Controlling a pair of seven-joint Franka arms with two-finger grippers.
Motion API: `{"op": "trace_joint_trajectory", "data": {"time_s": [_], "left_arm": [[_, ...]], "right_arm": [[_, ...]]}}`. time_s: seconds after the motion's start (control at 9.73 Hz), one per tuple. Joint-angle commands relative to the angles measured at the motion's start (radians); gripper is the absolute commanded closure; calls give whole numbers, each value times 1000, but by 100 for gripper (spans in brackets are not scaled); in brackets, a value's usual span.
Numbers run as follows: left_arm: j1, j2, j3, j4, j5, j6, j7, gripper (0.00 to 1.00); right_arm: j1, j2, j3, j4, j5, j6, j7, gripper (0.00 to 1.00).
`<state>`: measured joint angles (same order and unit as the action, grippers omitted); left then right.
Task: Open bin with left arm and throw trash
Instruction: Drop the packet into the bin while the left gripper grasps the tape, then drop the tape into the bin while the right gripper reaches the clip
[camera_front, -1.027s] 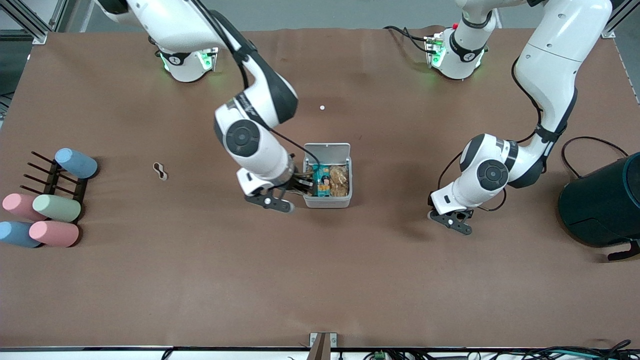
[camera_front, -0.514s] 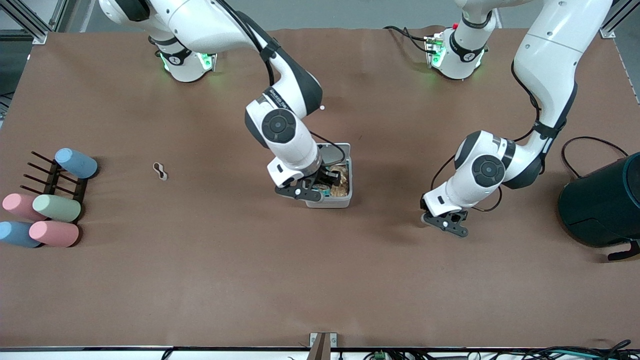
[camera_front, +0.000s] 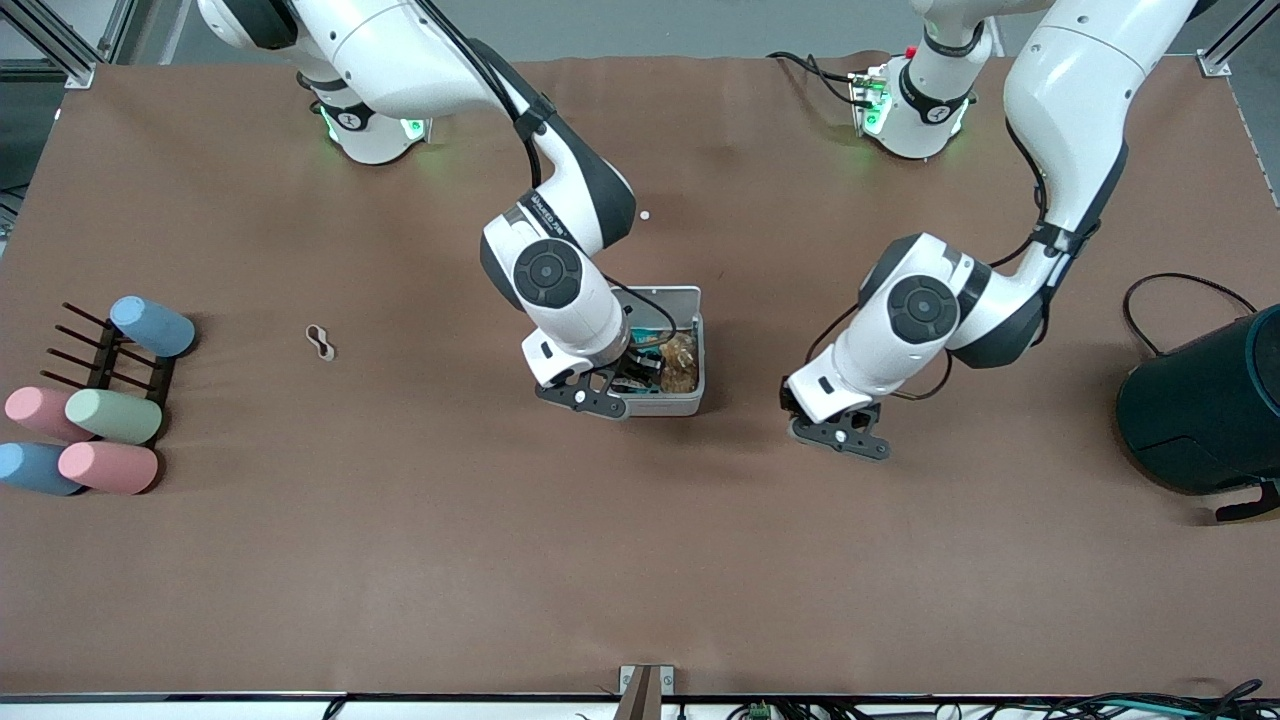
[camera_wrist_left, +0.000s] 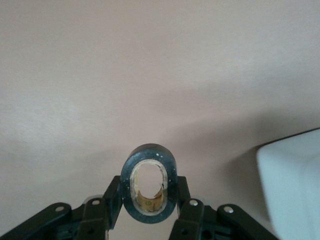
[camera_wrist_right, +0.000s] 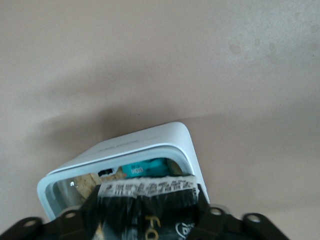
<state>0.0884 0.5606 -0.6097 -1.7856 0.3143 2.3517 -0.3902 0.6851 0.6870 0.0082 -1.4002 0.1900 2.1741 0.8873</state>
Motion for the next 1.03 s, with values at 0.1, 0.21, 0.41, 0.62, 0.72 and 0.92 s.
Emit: {"op": "trace_joint_trajectory", "data": {"time_s": [0.1, 0.21, 0.41, 0.62, 0.72, 0.92], "left_arm": [[-44, -7, -51, 21, 8, -19, -187, 100], [-70, -7, -58, 29, 8, -19, -246, 100], [-110, -5, -58, 38, 9, -19, -320, 100], [-148, -5, -58, 54, 8, -20, -372, 100], [-176, -4, -58, 60, 9, -31, -406, 100], [-217, 9, -55, 69, 20, -35, -467, 90]], "right_arm": [[17, -7, 7, 3, -18, -42, 19, 0], [5, -12, 7, 4, -18, -75, 18, 0], [-45, -46, 7, 6, -15, -208, 15, 0], [-123, -105, 15, 0, -4, -227, 9, 0], [-136, -124, 16, -11, -3, -235, 5, 0], [-183, -180, 16, -72, 2, -249, -5, 0]]}}
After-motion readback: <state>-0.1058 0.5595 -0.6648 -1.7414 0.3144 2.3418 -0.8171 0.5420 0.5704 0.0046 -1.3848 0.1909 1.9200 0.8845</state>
